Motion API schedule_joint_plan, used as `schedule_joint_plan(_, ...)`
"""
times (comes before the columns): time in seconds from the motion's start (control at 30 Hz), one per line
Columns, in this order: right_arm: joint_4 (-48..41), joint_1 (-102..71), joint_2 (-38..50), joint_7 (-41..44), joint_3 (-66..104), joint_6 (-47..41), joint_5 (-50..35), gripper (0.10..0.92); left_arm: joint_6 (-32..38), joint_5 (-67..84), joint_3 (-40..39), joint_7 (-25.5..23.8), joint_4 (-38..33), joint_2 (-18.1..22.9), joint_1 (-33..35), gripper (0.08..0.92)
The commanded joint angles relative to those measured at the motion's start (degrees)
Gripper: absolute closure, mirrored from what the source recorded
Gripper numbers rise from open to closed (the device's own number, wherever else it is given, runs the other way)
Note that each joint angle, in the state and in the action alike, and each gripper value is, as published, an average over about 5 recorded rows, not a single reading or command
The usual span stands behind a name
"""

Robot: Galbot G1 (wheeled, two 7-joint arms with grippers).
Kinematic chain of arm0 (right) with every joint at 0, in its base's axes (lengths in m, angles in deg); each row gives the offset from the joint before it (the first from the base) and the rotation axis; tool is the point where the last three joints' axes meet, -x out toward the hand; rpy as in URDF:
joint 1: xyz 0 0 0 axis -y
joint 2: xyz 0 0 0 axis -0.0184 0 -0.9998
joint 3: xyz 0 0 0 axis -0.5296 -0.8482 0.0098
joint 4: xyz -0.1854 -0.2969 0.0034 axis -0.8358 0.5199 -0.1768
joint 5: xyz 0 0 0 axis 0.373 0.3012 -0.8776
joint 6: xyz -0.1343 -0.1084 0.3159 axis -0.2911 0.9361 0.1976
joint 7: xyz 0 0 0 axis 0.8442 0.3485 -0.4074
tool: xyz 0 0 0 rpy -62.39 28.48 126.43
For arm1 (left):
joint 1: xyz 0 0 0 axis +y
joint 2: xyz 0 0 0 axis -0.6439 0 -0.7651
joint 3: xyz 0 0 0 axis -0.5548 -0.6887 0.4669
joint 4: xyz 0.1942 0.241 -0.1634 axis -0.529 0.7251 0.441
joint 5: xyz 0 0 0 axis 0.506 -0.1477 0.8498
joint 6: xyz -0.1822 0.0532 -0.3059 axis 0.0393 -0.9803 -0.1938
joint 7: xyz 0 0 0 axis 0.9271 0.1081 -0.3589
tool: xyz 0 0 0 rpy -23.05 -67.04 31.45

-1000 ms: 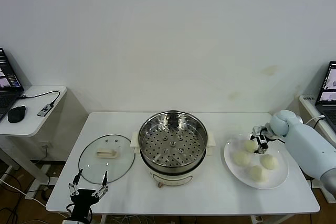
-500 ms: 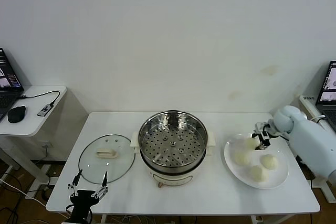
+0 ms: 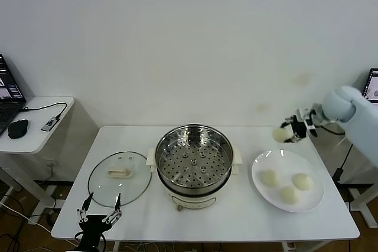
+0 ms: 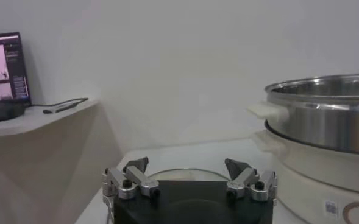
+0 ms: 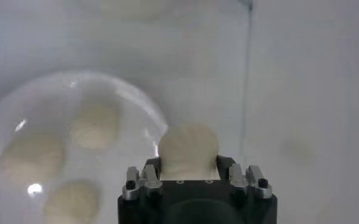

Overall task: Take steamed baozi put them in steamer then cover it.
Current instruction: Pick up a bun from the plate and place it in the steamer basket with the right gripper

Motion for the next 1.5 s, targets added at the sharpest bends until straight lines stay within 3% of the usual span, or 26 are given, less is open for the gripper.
schedule_joint_plan(0.03,5.1,16.3,-6.7,-2.1,-14.7,-0.2,-12.4,0.451,0.3,3.2,0.0,-0.2,0.3,-0.3,-0.5,0.177)
schedule_joint_plan(0.3,1.2,17.1,-21.0,-6.9,-21.5,5.5,-14.0,0.448,0.3,3.6,-0.1,-0.5,0.9,-0.4,-0.7,0.177)
schedule_joint_plan(0.6,-3.3,16.4,-32.7,-8.3,-27.5,13.2,-4.1,0.448,0.3,3.5,0.4,-0.5,0.8,-0.2,-0.9,0.177)
schedule_joint_plan(0.93,-5.5,13.6,-35.3,-9.0,-30.5,21.2,8.0,0.448,0.2,3.6,1.3,-0.5,0.6,-0.4,-0.8,0.177)
schedule_joint_plan(1.5,-11.6,8.4,-36.7,-11.3,-28.2,29.0,18.7,0.44,0.0,3.6,1.7,-0.5,1.0,-0.4,-1.4,0.177)
